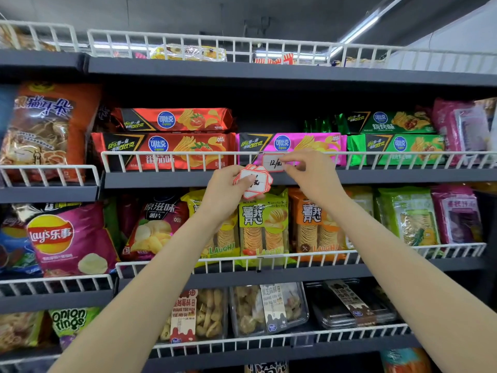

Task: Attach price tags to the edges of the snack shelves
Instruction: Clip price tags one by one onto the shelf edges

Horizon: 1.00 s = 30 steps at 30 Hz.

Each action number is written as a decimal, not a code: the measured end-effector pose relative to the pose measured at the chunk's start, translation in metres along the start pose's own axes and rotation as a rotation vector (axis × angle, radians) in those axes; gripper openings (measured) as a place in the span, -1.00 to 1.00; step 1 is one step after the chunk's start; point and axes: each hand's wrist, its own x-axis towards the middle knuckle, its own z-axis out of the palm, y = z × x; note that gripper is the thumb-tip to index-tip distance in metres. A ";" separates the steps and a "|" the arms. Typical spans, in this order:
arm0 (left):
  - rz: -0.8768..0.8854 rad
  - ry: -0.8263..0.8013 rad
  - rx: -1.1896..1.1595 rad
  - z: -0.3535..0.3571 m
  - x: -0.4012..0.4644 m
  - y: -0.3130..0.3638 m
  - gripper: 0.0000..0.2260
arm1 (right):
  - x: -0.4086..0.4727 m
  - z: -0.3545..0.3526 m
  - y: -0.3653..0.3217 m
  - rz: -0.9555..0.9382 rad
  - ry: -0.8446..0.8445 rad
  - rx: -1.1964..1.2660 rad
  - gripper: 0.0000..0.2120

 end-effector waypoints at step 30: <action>-0.115 0.013 0.222 0.098 -0.068 -0.073 -0.85 | -0.118 0.011 0.081 0.356 -0.269 0.369 -0.86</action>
